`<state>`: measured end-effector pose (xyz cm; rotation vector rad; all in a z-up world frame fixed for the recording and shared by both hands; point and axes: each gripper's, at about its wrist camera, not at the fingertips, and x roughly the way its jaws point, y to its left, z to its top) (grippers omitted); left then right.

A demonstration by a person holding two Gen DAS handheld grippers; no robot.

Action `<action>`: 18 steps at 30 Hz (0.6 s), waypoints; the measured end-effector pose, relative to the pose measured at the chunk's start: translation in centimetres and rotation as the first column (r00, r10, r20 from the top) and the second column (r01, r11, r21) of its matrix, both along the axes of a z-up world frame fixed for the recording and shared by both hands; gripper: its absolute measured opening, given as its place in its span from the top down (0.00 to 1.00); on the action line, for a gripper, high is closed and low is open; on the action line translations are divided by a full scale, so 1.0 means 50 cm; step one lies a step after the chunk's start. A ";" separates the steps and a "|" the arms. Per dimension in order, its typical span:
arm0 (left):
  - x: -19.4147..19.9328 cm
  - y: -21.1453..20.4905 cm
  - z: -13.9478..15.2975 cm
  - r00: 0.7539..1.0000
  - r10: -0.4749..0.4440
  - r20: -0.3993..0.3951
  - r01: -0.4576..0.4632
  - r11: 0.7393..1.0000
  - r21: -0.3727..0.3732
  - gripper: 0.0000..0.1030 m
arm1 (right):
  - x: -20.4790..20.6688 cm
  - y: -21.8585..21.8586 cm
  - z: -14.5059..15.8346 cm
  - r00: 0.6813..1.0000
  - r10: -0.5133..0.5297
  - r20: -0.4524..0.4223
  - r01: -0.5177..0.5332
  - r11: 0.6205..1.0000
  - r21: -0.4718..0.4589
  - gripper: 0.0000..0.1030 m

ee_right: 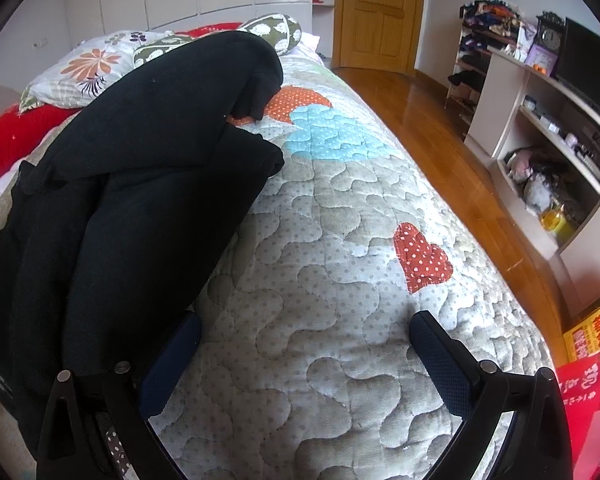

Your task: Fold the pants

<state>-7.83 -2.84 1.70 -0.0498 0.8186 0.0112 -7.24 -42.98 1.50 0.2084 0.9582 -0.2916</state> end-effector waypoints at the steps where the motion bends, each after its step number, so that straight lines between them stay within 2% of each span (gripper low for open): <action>1: -0.008 -0.009 0.008 1.000 -0.009 0.010 0.009 1.000 -0.006 0.01 | -0.004 0.001 0.007 1.000 -0.001 -0.002 0.001 1.000 0.007 0.00; 7: -0.016 -0.069 0.045 0.997 -0.065 0.051 0.065 0.998 0.011 0.01 | -0.070 0.032 0.067 0.990 0.065 0.123 -0.067 0.998 0.010 0.03; 13: -0.029 -0.130 0.056 0.992 -0.106 0.061 0.106 0.994 0.000 0.01 | -0.118 0.103 0.139 0.948 0.184 0.258 -0.181 0.983 -0.036 0.03; 15: -0.031 -0.144 0.059 0.992 -0.113 0.065 0.112 0.994 0.006 0.01 | -0.114 0.104 0.151 0.951 0.208 0.228 -0.210 0.978 -0.014 0.03; 17: -0.033 -0.156 0.060 0.991 -0.121 0.061 0.121 0.993 0.008 0.01 | -0.118 0.118 0.155 0.936 0.231 0.265 -0.232 0.972 -0.028 0.03; 18: -0.034 -0.161 0.060 0.990 -0.126 0.059 0.126 0.992 0.008 0.01 | -0.109 0.123 0.154 0.938 0.236 0.256 -0.236 0.971 -0.029 0.03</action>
